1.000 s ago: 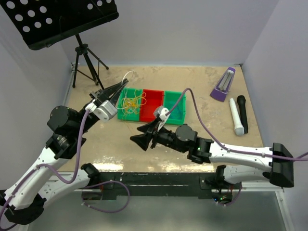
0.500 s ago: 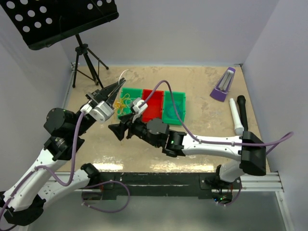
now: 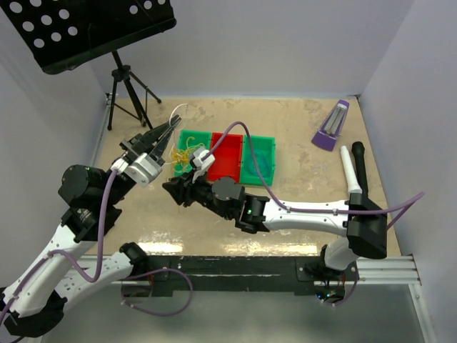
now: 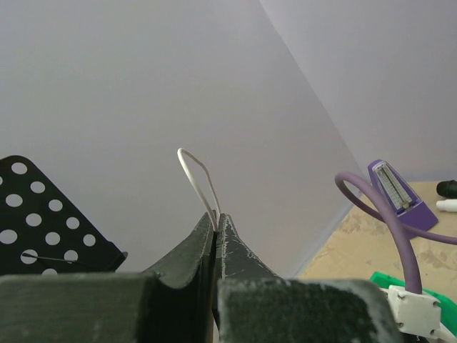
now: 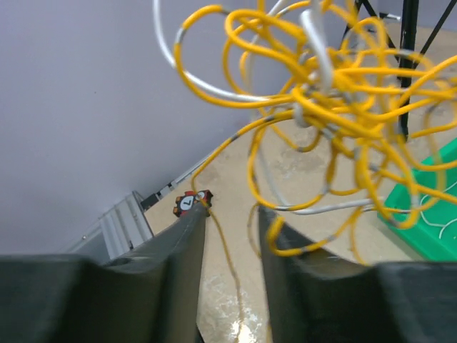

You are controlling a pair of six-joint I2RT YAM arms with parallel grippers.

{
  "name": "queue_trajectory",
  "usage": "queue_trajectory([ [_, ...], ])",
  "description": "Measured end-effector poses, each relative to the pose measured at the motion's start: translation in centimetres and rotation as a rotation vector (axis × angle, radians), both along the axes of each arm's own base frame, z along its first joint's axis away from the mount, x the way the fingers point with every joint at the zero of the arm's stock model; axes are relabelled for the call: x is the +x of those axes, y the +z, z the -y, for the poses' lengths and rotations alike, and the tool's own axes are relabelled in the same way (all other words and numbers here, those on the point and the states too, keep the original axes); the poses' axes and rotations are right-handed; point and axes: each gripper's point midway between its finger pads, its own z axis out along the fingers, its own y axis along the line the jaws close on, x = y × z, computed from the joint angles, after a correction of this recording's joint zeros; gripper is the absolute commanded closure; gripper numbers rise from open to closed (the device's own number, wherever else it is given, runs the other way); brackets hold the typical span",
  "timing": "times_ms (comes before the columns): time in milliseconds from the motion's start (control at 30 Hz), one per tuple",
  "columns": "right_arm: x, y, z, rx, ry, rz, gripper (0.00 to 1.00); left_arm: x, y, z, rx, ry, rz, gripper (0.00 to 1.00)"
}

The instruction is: Untangle the cables

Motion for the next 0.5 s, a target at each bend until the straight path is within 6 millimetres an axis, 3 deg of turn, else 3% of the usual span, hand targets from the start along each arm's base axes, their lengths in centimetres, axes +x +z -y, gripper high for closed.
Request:
queue_trajectory([
  [133,0.3,0.0,0.1,0.010,-0.019,-0.011,1.00,0.0,0.1,-0.1,-0.004,0.003,0.004,1.00],
  [267,0.4,-0.6,0.4,0.007,-0.035,-0.023,1.00,0.0,0.3,-0.2,-0.010,0.006,0.008,1.00],
  [500,0.4,-3.5,2.2,-0.014,-0.068,-0.061,1.00,0.3,-0.1,0.0,0.001,0.009,-0.005,1.00],
])
